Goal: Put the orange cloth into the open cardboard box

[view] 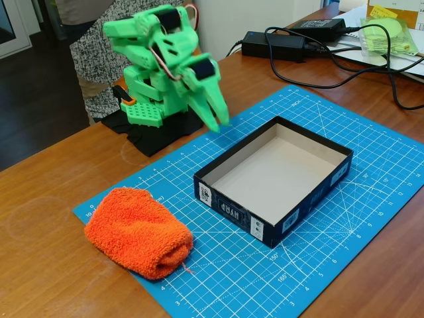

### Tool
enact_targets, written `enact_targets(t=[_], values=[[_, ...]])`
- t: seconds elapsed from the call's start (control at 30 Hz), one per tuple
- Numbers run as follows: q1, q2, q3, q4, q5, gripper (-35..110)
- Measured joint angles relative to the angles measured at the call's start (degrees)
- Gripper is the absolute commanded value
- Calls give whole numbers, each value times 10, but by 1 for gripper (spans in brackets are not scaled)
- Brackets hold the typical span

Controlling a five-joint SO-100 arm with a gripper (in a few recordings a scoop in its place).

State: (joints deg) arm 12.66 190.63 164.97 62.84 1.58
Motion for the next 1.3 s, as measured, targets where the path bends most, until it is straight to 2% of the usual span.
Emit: enact_targets(t=[0.1, 0.23, 0.33, 0.57, 0.77, 1.0, 1.1, 1.2, 1.3], values=[[62, -113, -123, -9, 17, 35], [104, -370, -295, -14, 25, 35], [134, -541, -325, -38, 14, 35], [230, -702, -338, -54, -79, 36], [330, -811, -455, -40, -101, 36], [449, -1023, -740, 97, -150, 36], [475, -1149, -854, 120, -174, 36], [476, -1233, -918, 149, -196, 36], [446, -1240, -925, 162, -198, 37]])
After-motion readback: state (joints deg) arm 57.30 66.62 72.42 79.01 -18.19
